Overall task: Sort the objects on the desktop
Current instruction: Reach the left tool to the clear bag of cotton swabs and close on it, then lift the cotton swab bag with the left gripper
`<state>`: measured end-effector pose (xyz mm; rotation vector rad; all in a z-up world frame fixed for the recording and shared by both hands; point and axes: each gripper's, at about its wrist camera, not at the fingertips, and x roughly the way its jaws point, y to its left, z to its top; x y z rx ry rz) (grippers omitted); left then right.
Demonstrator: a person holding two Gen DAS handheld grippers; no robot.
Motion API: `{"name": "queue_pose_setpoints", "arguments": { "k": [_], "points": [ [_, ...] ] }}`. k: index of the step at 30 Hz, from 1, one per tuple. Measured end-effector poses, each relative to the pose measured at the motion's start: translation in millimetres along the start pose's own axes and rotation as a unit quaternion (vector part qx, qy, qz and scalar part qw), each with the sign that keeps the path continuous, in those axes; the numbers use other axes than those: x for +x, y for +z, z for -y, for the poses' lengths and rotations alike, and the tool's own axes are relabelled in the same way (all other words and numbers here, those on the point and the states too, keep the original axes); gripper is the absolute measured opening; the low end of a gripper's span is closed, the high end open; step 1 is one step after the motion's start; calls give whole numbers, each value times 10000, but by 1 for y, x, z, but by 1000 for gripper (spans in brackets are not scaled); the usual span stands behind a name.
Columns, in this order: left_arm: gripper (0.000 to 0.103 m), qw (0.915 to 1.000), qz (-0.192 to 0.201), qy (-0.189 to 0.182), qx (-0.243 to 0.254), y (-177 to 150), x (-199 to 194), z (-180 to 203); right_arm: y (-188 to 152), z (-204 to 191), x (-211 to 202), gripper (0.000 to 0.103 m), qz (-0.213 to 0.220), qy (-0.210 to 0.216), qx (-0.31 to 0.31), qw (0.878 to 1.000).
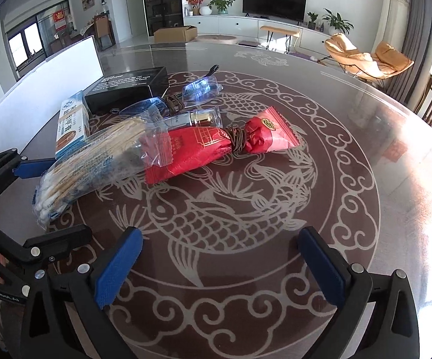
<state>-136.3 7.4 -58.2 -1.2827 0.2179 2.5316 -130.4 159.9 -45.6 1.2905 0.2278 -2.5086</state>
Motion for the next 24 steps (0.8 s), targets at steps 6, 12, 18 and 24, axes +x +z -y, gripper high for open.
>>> {"name": "queue_pose_setpoints", "arguments": {
  "k": [6,12,18,24],
  "points": [
    [45,9995,41,-39,-318,-18,-20,-9,0,0,0,103,0,0,0,10000],
    [47,9986,13,291,-433,-85,-66,-13,1,2,-1,103,2,-59,65,10000],
    [89,9968,-39,538,-584,-107,-74,-23,0,2,-1,103,5,-49,71,10000],
    [89,9988,129,427,-183,-76,-60,-23,-3,14,-9,103,189,273,554,9979]
  ]
}}
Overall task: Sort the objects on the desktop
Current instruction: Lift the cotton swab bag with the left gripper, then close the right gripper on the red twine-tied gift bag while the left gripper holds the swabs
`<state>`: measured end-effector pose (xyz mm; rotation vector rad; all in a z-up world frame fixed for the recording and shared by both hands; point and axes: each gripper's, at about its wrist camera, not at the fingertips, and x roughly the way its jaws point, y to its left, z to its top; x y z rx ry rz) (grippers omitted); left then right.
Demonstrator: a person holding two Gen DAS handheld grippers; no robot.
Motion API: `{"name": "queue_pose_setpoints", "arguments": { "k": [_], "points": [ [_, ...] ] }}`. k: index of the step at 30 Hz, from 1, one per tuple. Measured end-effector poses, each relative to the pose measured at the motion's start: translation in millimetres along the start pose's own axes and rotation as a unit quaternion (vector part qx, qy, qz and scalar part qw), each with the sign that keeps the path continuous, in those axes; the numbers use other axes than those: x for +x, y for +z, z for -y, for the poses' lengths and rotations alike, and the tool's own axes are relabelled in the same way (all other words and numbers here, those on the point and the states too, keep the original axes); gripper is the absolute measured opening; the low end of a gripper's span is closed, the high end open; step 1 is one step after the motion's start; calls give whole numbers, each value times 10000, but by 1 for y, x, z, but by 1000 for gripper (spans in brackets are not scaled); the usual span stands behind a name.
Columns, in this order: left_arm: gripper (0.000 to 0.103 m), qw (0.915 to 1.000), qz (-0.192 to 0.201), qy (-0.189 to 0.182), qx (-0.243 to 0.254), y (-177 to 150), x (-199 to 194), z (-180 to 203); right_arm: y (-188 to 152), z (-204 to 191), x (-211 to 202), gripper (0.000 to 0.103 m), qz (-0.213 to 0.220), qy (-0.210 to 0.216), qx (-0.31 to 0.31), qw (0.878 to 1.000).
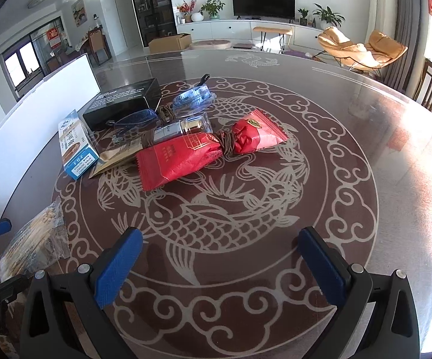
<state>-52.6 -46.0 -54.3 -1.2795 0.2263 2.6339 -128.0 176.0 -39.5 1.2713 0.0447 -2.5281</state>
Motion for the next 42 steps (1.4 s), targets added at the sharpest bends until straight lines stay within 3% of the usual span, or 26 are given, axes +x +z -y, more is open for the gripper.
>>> {"name": "queue_pose_setpoints", "arguments": {
  "k": [2,4,5,6,11,13,15,20,25,29,31,33,35,39,42],
  "points": [
    [77,9998,-122,-126,44,3,11,-1,4,6,-2,103,32,147,450,9989],
    [63,9997,-6,-180,-141,3,12,-7,12,8,-3,94,55,484,966,9941],
    [61,9997,29,-144,-178,3,11,-9,17,7,0,81,33,590,1097,9922],
    [58,9996,55,-135,-231,2,11,-10,23,3,4,79,-27,578,1130,9919],
    [57,9997,55,-70,-227,2,12,-10,49,-23,24,76,-13,341,904,9953],
    [58,9997,54,-72,-231,2,12,-10,55,-25,30,61,54,421,1051,9936],
    [59,9997,52,-61,-243,2,13,-11,56,-23,34,28,82,471,1161,9921],
    [59,9997,51,-56,-243,2,13,-10,38,-27,23,5,34,392,669,9970],
    [59,9997,50,-51,-243,1,12,-10,-7,-26,-12,3,19,463,22,9989],
    [59,9997,51,-51,-244,2,12,-10,-26,-7,-29,6,23,812,626,9947],
    [59,9997,50,-51,-244,1,12,-10,-17,-3,-28,12,58,901,941,9915],
    [59,9997,50,-51,-244,1,12,-10,-1,-5,-24,32,82,946,1085,9896],
    [59,9997,50,-52,-244,1,12,-10,16,-11,-15,44,121,921,1194,9885],
    [59,9997,50,-51,-245,1,12,-10,57,-15,11,45,61,736,1533,9854],
    [59,9997,50,-52,-245,1,12,-10,72,-23,31,45,-72,343,1387,9897]
  ]
}}
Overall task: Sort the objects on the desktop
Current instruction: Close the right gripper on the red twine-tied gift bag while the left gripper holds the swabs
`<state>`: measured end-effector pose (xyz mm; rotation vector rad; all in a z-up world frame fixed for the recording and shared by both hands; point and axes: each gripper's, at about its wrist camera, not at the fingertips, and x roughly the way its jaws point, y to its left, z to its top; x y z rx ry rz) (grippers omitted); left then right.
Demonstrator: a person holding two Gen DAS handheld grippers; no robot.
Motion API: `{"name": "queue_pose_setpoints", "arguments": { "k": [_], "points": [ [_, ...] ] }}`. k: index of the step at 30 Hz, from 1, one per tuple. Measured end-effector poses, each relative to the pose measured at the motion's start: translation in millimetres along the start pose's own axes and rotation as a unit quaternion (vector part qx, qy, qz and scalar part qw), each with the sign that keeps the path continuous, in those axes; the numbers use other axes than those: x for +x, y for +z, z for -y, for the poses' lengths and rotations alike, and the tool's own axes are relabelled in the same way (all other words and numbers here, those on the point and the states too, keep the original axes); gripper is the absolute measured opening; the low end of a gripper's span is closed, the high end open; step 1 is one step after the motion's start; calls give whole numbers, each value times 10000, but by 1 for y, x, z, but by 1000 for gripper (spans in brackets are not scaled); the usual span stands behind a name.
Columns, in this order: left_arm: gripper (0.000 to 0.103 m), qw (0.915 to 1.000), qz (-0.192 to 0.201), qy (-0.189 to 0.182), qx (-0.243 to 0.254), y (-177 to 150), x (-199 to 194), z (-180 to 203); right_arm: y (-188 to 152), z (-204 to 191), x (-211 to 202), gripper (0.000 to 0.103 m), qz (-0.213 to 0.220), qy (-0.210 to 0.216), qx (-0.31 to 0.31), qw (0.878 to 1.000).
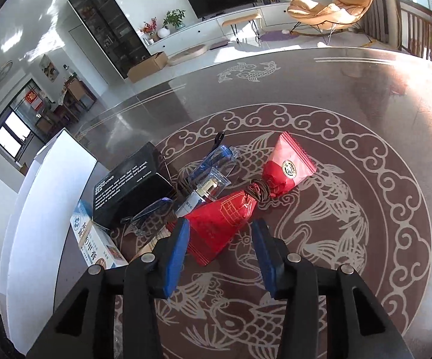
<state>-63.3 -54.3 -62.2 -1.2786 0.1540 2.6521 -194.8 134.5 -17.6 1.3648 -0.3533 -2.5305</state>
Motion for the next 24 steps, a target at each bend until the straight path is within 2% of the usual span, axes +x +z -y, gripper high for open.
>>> {"name": "queue_pose_setpoints", "arguments": {
  "k": [2,4,5,6,9,11,12,13,15,19,24],
  "points": [
    [59,10000,0,-3,-3,0,0,0,2,-4,10,41,-81,-114,-166,9998],
    [59,10000,0,-15,-12,0,0,0,1,-9,10,22,-35,-265,-433,9987],
    [59,10000,-1,-15,-12,0,0,0,-1,-10,8,1,-14,-320,-569,9979],
    [59,10000,0,-16,-13,0,0,0,-3,-11,6,1,-5,-348,-675,9971],
    [59,10000,0,-15,-13,0,0,0,-11,-6,-7,1,48,-156,-737,9971],
    [59,10000,0,-15,-14,0,0,0,-10,5,-19,4,126,67,-382,9992],
    [59,10000,0,-15,-13,0,0,0,-6,15,-23,15,175,234,0,9996],
    [59,10000,0,-16,-14,0,0,0,-2,24,-26,30,212,399,362,9983],
    [59,10000,0,-16,-14,0,0,0,8,32,-27,38,262,468,757,9957],
    [59,10000,0,-17,-14,0,-1,0,30,17,-5,38,60,231,494,9985],
    [59,10000,0,-16,-14,0,-1,0,39,-4,25,38,-37,-21,328,9995]
  ]
}}
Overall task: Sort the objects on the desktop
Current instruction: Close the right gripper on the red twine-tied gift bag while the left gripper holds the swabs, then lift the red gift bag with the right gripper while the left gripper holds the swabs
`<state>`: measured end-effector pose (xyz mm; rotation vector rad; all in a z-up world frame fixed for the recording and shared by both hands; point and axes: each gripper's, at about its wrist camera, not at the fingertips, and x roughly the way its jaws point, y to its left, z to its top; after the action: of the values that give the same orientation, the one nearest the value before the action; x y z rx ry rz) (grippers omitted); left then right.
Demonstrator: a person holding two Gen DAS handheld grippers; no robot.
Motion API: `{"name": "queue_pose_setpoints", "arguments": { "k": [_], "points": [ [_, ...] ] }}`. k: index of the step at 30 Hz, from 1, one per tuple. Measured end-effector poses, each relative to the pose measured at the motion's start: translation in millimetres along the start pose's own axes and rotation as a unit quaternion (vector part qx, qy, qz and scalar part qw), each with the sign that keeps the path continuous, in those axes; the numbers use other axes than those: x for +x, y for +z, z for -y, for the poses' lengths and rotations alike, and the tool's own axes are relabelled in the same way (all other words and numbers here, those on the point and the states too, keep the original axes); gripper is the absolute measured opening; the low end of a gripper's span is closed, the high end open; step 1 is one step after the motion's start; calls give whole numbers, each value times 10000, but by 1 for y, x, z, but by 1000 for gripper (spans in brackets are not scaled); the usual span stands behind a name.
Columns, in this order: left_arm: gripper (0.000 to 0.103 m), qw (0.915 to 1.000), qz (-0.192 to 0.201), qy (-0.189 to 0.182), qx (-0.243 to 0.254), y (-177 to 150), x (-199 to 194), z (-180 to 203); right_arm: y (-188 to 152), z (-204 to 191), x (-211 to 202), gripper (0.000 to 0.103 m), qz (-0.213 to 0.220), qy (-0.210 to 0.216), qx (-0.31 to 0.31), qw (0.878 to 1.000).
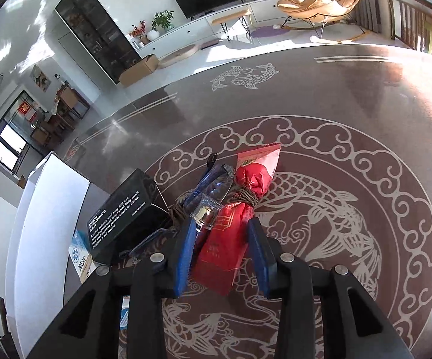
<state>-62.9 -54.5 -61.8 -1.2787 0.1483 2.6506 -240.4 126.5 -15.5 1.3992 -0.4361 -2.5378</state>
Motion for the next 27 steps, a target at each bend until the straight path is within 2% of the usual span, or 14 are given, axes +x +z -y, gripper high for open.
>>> {"name": "queue_pose_setpoints", "arguments": {
  "k": [2,3,4,7,10,13,18,20,22,23,24,25,27],
  "points": [
    [59,10000,1,0,0,0,0,0,2,-1,6,38,31,-180,-79,9998],
    [59,10000,0,0,0,0,0,0,2,-1,8,27,12,-240,-97,9997],
    [59,10000,0,0,0,0,0,0,1,1,8,21,14,-272,-150,9995],
    [59,10000,0,0,0,0,0,0,-7,1,1,20,145,-316,-484,9982],
    [59,10000,1,0,-1,0,0,0,-25,4,-11,20,136,-170,-766,9968],
    [59,10000,1,0,-1,0,0,0,-61,2,-33,20,17,-71,-1363,9906],
    [59,10000,1,0,-2,0,0,0,-149,-1,-85,20,-63,40,-2342,9722],
    [59,10000,1,0,-2,0,0,0,-177,-1,-100,24,17,-74,-2563,9666],
    [59,10000,0,0,-2,0,0,0,-190,-2,-105,46,99,-312,-2666,9633],
    [64,10000,-14,74,-10,0,1,0,-193,-2,-104,48,112,-327,-2675,9629],
    [77,9998,-51,194,-95,0,2,-3,-194,-2,-102,48,122,-294,-2650,9637],
    [84,9995,-92,200,-226,-1,3,-7,-196,-1,-99,48,119,-300,-2608,9649],
    [84,9993,-77,104,-348,-1,2,-12,-195,-1,-93,50,150,-362,-2553,9661]
  ]
}}
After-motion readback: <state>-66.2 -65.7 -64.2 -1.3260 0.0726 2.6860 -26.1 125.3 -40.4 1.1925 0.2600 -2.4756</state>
